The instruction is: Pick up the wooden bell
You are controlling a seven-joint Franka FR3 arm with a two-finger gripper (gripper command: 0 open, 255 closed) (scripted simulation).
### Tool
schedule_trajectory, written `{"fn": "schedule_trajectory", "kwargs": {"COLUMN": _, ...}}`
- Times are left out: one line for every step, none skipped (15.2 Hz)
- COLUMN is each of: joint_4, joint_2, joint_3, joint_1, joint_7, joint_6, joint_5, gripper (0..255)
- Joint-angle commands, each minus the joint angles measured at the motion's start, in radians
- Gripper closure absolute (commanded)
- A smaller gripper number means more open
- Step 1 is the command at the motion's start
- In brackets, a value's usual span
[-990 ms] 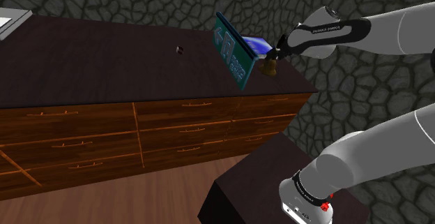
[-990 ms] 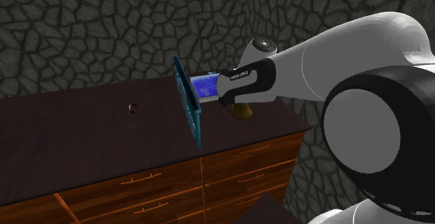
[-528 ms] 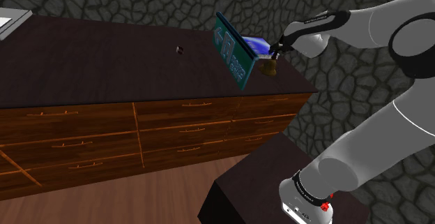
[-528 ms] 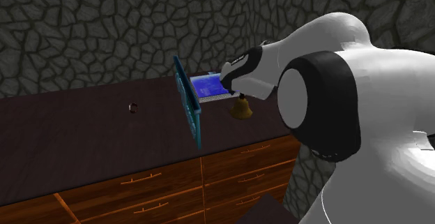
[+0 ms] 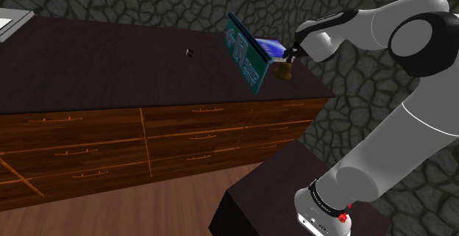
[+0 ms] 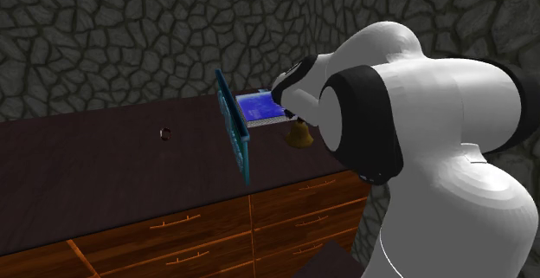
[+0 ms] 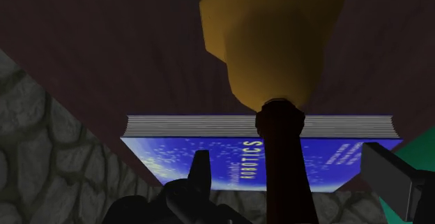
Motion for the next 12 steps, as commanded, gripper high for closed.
{"fn": "schedule_trajectory", "kwargs": {"joint_4": -0.003, "joint_2": 0.024, "joint_3": 0.015, "joint_1": -0.007, "joint_7": -0.08, "joint_6": 0.019, "joint_5": 0.094, "gripper": 0}}
{"fn": "schedule_trajectory", "kwargs": {"joint_4": -0.003, "joint_2": 0.024, "joint_3": 0.017, "joint_1": -0.008, "joint_7": -0.08, "joint_6": 0.019, "joint_5": 0.094, "gripper": 0}}
{"fn": "schedule_trajectory", "kwargs": {"joint_4": -0.003, "joint_2": 0.024, "joint_3": 0.017, "joint_1": -0.009, "joint_7": -0.08, "joint_6": 0.019, "joint_5": 0.094, "gripper": 0}}
{"fn": "schedule_trajectory", "kwargs": {"joint_4": -0.005, "joint_2": 0.023, "joint_3": 0.017, "joint_1": -0.008, "joint_7": -0.079, "joint_6": 0.02, "joint_5": 0.092, "gripper": 255}}
{"fn": "schedule_trajectory", "kwargs": {"joint_4": -0.005, "joint_2": 0.022, "joint_3": 0.017, "joint_1": -0.008, "joint_7": -0.077, "joint_6": 0.02, "joint_5": 0.09, "gripper": 255}}
{"fn": "schedule_trajectory", "kwargs": {"joint_4": -0.005, "joint_2": 0.022, "joint_3": 0.017, "joint_1": -0.008, "joint_7": -0.077, "joint_6": 0.02, "joint_5": 0.09, "gripper": 255}}
{"fn": "schedule_trajectory", "kwargs": {"joint_4": -0.005, "joint_2": 0.022, "joint_3": 0.017, "joint_1": -0.008, "joint_7": -0.077, "joint_6": 0.02, "joint_5": 0.09, "gripper": 255}}
{"fn": "schedule_trajectory", "kwargs": {"joint_4": -0.005, "joint_2": 0.022, "joint_3": 0.017, "joint_1": -0.008, "joint_7": -0.077, "joint_6": 0.02, "joint_5": 0.091, "gripper": 255}}
{"fn": "schedule_trajectory", "kwargs": {"joint_4": -0.005, "joint_2": 0.022, "joint_3": 0.017, "joint_1": -0.008, "joint_7": -0.077, "joint_6": 0.02, "joint_5": 0.091, "gripper": 255}}
{"fn": "schedule_trajectory", "kwargs": {"joint_4": -0.005, "joint_2": 0.022, "joint_3": 0.017, "joint_1": -0.008, "joint_7": -0.078, "joint_6": 0.02, "joint_5": 0.091, "gripper": 255}}
{"fn": "schedule_trajectory", "kwargs": {"joint_4": -0.005, "joint_2": 0.022, "joint_3": 0.017, "joint_1": -0.008, "joint_7": -0.078, "joint_6": 0.02, "joint_5": 0.091, "gripper": 255}}
{"fn": "schedule_trajectory", "kwargs": {"joint_4": -0.005, "joint_2": 0.022, "joint_3": 0.017, "joint_1": -0.008, "joint_7": -0.077, "joint_6": 0.02, "joint_5": 0.09, "gripper": 255}}
